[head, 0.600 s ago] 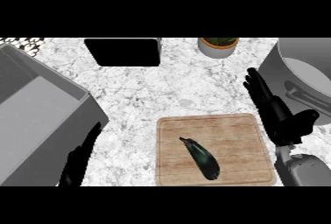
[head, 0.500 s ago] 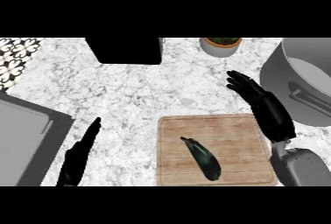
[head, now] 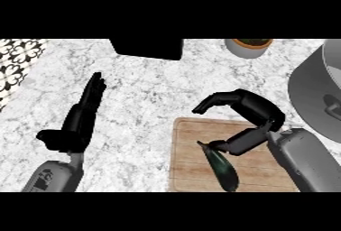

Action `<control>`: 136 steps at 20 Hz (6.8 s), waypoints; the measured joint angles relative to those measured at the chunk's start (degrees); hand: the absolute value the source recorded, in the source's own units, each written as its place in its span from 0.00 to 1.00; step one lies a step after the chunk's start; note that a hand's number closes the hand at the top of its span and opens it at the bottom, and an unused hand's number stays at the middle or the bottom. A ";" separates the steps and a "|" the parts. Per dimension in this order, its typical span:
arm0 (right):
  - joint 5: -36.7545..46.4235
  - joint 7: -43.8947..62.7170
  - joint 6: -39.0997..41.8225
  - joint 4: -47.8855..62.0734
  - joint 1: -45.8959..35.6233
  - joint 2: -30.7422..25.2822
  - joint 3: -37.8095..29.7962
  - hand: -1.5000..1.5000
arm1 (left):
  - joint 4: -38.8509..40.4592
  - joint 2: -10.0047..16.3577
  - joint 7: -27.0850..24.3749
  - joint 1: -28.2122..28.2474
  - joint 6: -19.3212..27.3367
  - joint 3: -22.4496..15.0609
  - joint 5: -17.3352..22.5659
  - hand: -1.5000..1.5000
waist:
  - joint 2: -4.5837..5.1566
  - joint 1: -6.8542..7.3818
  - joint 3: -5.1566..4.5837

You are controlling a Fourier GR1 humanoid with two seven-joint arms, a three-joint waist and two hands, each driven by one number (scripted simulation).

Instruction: Pick the eggplant from the cutting board and place it in the pot

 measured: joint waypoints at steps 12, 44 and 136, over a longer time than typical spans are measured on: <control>11.02 -20.42 18.17 9.23 -12.04 -9.80 3.54 0.00 | -0.51 1.60 3.35 -6.46 -1.13 5.30 3.74 0.50 | 0.23 -1.64 -0.07; 39.59 -46.81 -3.99 31.96 -22.27 -3.49 37.23 0.00 | -0.54 3.06 6.92 -6.28 -2.00 11.00 4.05 0.50 | -1.40 -6.26 -0.43; 58.74 17.99 -54.63 31.80 -6.37 -16.80 -22.70 1.00 | -3.12 -1.76 9.80 -4.65 -6.88 16.72 -1.74 0.50 | -1.60 -7.02 -0.42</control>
